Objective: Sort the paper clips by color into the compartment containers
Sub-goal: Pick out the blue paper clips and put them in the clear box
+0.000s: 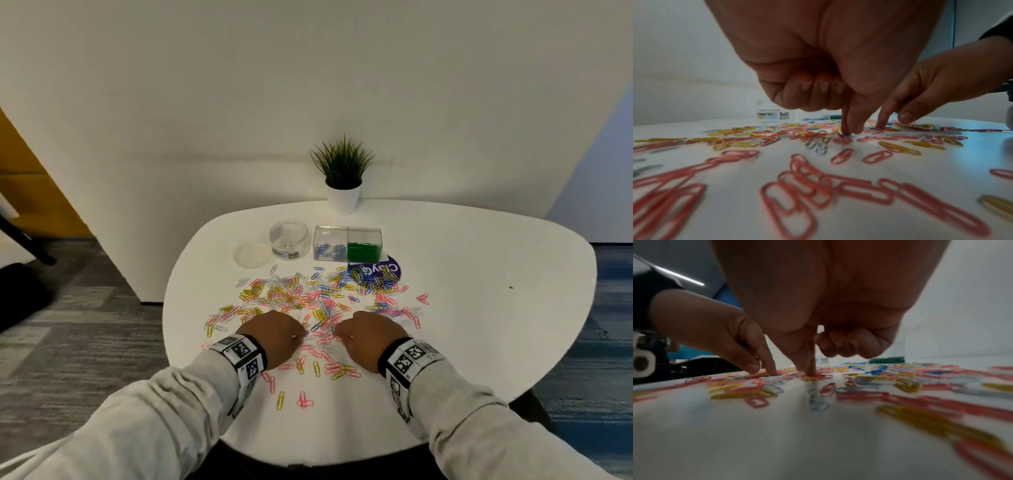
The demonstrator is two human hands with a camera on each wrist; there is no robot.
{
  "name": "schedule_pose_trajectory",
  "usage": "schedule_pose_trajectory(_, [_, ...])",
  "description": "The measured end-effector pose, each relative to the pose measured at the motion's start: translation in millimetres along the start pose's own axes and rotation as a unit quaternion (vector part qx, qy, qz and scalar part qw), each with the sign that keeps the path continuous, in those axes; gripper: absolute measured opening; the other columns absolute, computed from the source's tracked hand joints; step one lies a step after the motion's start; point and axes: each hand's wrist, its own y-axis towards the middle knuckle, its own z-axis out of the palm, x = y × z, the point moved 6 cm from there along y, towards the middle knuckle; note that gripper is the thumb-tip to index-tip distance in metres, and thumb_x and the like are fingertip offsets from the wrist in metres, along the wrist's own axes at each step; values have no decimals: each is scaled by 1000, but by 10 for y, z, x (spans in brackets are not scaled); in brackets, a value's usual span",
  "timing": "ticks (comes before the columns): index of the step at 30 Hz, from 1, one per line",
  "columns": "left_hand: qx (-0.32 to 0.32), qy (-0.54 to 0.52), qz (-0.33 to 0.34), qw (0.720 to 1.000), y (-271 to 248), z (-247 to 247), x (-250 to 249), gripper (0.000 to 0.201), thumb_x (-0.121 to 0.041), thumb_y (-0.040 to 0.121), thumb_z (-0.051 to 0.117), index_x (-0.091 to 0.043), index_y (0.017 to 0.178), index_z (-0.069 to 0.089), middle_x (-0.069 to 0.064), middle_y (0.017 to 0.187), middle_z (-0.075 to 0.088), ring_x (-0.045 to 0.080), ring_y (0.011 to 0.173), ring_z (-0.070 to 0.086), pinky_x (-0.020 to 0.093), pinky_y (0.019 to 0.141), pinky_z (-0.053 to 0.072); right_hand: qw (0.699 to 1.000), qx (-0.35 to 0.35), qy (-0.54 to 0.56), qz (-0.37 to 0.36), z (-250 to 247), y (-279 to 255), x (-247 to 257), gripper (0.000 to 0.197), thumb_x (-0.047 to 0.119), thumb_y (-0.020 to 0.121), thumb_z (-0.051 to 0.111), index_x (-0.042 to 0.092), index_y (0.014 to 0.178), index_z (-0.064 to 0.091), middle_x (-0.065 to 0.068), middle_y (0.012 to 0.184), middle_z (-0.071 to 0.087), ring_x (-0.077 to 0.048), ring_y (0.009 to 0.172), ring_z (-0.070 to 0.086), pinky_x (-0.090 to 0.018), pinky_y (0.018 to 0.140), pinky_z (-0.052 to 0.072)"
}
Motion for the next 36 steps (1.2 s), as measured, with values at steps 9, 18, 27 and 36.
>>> schedule_pose_trajectory(9, [-14,-64,11,998,-46,9,109,14,-37,92,57,-37,100,69,-12,104,68,13,98,62,31,86,52,999,-37,12,32,-101,182,-21,22,26,95,46,24,101,67,-1,108,66,-21,96,61,-36,86,54])
schedule_pose_trajectory(18, [1,-49,22,999,-30,71,77,15,-31,95,48,-26,93,62,-5,92,64,17,85,59,32,73,52,999,8,26,38,-137,426,10,12,37,89,66,25,93,64,5,100,63,-16,92,60,-34,84,53])
schedule_pose_trajectory(27, [-28,-564,-127,816,65,-94,304,18,-9,96,49,-6,82,59,7,70,64,17,58,52,28,55,45,998,55,23,-11,-131,230,-83,28,48,87,67,33,110,61,11,118,57,-11,101,53,-28,87,44])
schedule_pose_trajectory(36, [-5,-179,0,984,336,-195,-7,19,-30,96,57,-20,99,73,-5,105,67,13,94,59,27,80,46,996,60,31,-54,-112,223,-30,25,44,88,65,36,112,66,10,119,60,-13,103,56,-29,86,47])
